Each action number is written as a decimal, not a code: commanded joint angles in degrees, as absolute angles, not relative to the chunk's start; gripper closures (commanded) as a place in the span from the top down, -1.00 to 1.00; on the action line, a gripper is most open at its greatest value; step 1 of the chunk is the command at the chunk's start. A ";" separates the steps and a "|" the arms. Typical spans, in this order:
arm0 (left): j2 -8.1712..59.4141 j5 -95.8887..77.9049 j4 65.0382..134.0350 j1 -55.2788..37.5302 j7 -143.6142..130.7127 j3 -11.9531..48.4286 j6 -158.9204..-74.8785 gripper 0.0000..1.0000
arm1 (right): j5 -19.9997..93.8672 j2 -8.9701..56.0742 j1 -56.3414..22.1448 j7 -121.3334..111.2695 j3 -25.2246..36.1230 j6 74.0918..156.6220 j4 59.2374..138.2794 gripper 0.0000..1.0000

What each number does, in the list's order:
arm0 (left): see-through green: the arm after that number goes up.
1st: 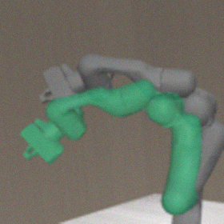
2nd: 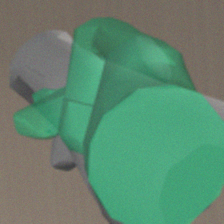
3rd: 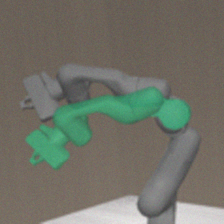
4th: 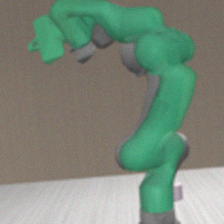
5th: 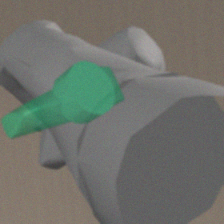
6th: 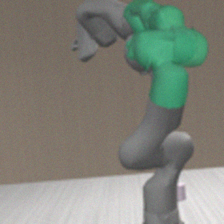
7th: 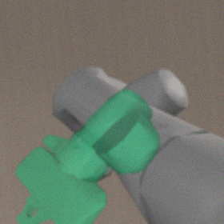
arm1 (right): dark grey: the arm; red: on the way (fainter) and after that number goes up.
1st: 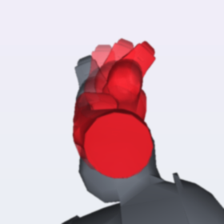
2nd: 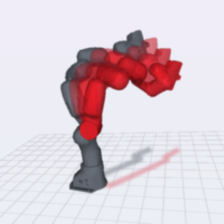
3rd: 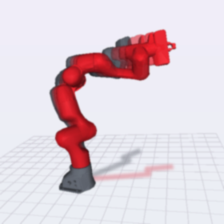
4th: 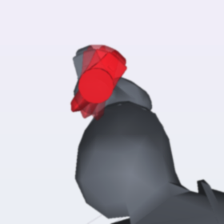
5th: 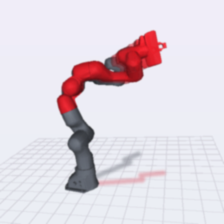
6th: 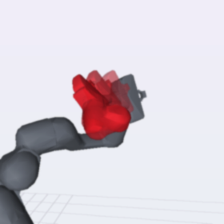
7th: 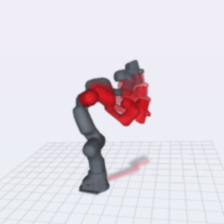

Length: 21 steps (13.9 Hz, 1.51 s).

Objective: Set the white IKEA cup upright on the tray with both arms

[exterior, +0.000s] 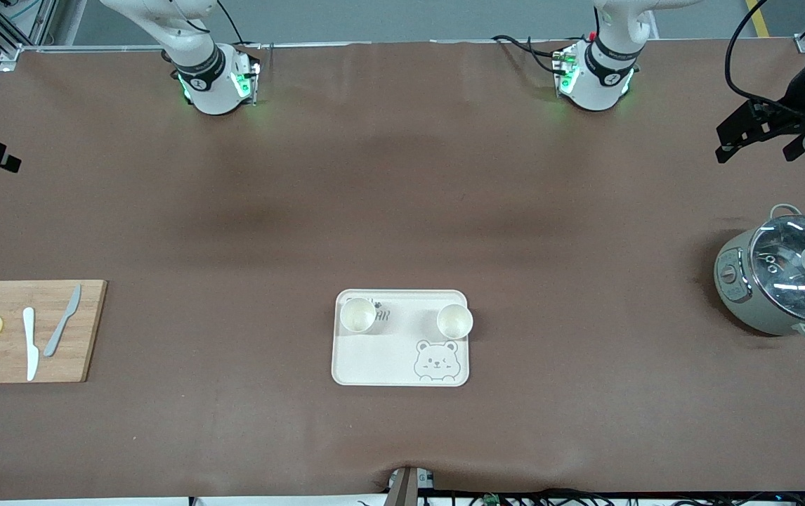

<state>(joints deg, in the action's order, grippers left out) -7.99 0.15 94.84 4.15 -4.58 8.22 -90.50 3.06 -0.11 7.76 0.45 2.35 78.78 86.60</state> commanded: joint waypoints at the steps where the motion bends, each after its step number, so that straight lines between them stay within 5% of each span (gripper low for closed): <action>1: -7.73 0.00 93.87 5.53 -3.08 8.26 -89.65 1.00 | 1.67 -2.37 7.12 -0.09 2.29 79.10 88.85 1.00; 21: -6.24 -0.53 92.46 5.27 -3.26 10.19 -85.78 1.00 | 1.67 -5.89 6.42 -0.18 2.64 80.95 94.22 1.00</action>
